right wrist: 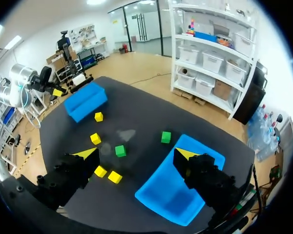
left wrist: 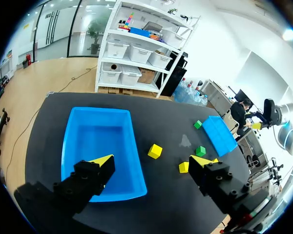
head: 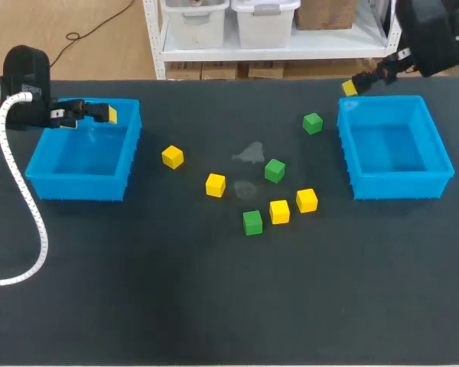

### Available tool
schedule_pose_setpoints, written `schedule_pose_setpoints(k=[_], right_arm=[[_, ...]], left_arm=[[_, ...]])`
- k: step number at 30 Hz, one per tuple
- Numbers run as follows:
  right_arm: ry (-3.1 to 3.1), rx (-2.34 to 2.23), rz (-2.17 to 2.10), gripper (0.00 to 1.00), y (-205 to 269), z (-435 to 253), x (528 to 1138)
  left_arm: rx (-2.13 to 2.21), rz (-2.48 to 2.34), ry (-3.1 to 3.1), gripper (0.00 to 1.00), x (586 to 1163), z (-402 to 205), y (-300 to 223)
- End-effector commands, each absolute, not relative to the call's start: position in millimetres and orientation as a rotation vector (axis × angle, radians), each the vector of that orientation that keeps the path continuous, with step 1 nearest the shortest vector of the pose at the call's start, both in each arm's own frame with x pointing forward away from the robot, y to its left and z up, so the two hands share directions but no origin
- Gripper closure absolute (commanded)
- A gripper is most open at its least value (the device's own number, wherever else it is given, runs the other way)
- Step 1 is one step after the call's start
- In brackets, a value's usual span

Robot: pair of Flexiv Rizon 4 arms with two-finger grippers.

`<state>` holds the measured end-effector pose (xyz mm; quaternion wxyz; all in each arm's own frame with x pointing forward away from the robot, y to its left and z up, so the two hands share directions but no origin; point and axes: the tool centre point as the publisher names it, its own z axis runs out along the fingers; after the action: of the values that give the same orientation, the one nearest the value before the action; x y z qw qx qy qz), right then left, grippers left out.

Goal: Put the green cubes in the right bin and the yellow cubes in the left bin.

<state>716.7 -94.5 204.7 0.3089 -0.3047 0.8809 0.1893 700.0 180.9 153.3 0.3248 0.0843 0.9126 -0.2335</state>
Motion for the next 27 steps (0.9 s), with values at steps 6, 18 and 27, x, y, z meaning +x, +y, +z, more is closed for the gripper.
schedule_pose_setpoints(k=[6, 18, 27], right_arm=[[2.331, -0.839, 0.524, 0.0, -83, 189, 734], [2.352, -0.981, 0.466, 0.0, -50, 173, 723], [2.39, -0.984, 0.401, 0.0, -31, 145, 722]], left_arm=[[0.227, -0.627, 2.382, 0.0, 700, 151, 183], [0.227, -0.627, 2.382, 0.0, 700, 151, 183], [0.227, -0.627, 2.382, 0.0, 700, 151, 183]])
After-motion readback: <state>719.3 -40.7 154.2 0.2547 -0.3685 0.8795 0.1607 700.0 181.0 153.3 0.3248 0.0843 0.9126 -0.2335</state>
